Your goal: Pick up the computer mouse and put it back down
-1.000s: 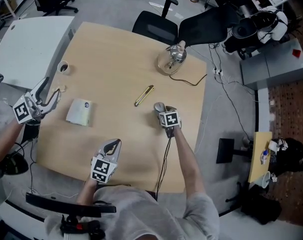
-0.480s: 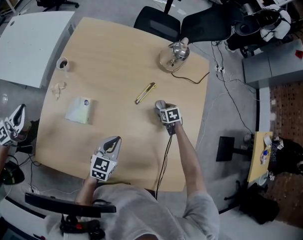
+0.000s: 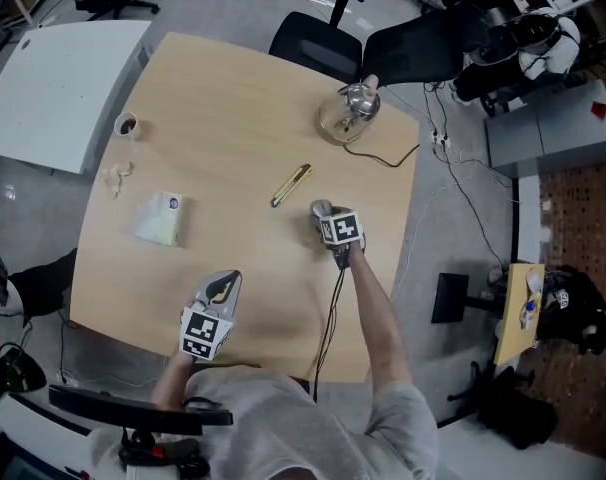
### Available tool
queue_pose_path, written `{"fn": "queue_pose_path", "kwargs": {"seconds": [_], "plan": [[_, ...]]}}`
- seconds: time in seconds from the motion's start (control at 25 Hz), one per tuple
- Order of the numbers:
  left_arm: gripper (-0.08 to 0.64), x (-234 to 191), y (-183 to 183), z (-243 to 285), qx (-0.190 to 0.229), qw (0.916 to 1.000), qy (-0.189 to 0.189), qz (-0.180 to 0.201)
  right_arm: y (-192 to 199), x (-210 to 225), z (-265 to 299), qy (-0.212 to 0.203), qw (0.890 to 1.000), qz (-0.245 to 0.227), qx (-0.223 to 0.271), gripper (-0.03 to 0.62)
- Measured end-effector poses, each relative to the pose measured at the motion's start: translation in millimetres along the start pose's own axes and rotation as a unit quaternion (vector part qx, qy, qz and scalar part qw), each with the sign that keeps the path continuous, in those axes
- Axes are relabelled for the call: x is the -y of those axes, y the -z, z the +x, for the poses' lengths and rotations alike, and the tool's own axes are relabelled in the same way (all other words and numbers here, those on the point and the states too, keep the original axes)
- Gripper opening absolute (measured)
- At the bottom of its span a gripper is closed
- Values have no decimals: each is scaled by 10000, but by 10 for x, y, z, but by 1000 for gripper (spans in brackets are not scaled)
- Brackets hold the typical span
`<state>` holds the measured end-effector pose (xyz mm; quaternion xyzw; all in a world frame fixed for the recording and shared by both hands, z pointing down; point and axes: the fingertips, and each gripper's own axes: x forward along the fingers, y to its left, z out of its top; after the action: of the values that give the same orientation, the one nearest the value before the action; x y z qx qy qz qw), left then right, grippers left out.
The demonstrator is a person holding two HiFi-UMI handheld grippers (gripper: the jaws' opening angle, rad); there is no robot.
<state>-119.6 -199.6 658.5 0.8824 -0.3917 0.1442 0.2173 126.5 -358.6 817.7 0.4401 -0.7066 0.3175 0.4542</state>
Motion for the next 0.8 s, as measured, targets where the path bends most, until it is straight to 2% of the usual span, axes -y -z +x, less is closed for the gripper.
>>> {"fn": "queue_pose_path", "kwargs": {"seconds": [0.2,0.6,0.8], "plan": [[20,23,-31,-55,-15,10000,-46,-9,-8,30,-101,70,10000,-52,12,293],[20,191,-121,-119,164,9997,79,158,-74,11,-445,188,9993,-58,331,295],[20,231,-166,-173,205,9995,27,226,-82,-5,-655,221,9980,-23,585,295]]}}
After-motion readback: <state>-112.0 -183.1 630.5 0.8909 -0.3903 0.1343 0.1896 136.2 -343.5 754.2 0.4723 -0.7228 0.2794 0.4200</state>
